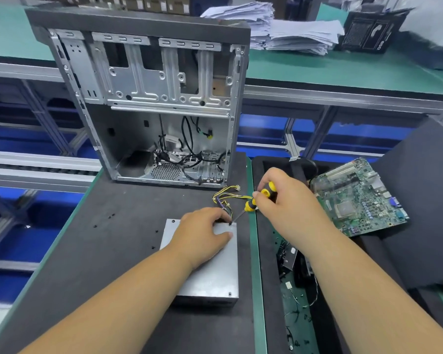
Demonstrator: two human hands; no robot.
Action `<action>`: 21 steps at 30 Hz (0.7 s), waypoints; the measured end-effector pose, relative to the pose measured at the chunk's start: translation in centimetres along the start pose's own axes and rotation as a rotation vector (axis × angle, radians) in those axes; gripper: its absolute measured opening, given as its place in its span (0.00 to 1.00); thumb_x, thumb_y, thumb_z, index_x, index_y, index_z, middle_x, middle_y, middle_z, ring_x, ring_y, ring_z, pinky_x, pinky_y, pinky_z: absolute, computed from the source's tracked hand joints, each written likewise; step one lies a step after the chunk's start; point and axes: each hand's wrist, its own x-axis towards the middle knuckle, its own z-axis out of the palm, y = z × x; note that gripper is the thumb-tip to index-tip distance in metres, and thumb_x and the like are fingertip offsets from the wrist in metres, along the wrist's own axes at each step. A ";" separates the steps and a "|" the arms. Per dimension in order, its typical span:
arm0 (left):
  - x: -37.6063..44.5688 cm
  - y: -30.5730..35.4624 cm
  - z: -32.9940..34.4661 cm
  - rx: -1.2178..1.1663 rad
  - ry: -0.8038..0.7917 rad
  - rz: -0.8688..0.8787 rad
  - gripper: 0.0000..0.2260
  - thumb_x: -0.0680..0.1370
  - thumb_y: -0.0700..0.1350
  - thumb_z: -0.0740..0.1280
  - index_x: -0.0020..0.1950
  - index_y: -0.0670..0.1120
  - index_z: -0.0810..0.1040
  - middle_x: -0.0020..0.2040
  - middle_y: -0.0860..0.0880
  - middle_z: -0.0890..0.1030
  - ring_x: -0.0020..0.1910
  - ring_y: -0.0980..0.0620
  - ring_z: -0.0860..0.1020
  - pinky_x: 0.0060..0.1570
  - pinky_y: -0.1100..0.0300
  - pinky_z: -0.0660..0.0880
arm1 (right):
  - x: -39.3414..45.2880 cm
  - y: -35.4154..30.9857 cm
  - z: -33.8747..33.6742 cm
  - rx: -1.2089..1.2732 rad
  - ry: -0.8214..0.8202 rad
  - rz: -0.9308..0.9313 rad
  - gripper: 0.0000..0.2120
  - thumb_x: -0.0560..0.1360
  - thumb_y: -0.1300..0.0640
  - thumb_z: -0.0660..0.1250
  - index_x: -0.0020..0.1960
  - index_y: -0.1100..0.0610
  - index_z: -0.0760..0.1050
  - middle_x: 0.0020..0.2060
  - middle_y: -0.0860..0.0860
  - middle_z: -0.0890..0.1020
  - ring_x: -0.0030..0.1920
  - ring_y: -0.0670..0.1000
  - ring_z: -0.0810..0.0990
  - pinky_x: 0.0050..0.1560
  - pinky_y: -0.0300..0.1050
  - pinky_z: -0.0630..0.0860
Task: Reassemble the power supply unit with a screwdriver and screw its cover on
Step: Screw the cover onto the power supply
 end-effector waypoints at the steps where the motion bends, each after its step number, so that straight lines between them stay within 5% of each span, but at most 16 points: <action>1: 0.0 0.0 0.0 -0.015 0.007 -0.006 0.11 0.73 0.50 0.72 0.54 0.55 0.80 0.54 0.58 0.81 0.57 0.54 0.77 0.63 0.53 0.70 | 0.0 -0.1 0.0 -0.013 0.003 -0.005 0.06 0.76 0.50 0.65 0.43 0.45 0.68 0.31 0.47 0.76 0.29 0.46 0.71 0.30 0.49 0.71; 11: 1.1 -0.3 1.0 -0.100 0.076 -0.085 0.03 0.73 0.50 0.74 0.42 0.54 0.82 0.41 0.59 0.82 0.43 0.60 0.78 0.44 0.63 0.74 | 0.5 -1.9 -0.5 -0.207 -0.097 -0.094 0.06 0.77 0.51 0.64 0.47 0.46 0.67 0.35 0.45 0.73 0.34 0.45 0.71 0.30 0.44 0.63; 18: 1.3 -0.7 1.2 -0.140 0.071 -0.102 0.03 0.72 0.51 0.74 0.42 0.55 0.81 0.41 0.59 0.81 0.43 0.61 0.78 0.43 0.62 0.75 | 2.7 -4.0 -1.6 -0.367 -0.290 -0.157 0.03 0.76 0.53 0.67 0.47 0.47 0.73 0.38 0.43 0.75 0.38 0.42 0.72 0.33 0.39 0.65; 21: 1.2 -0.9 1.2 -0.142 0.074 -0.104 0.04 0.72 0.52 0.74 0.41 0.56 0.80 0.41 0.60 0.81 0.42 0.63 0.78 0.41 0.64 0.74 | 4.3 -5.3 -0.8 -0.676 -0.221 -0.069 0.18 0.77 0.42 0.65 0.36 0.53 0.68 0.31 0.47 0.70 0.33 0.50 0.69 0.28 0.42 0.58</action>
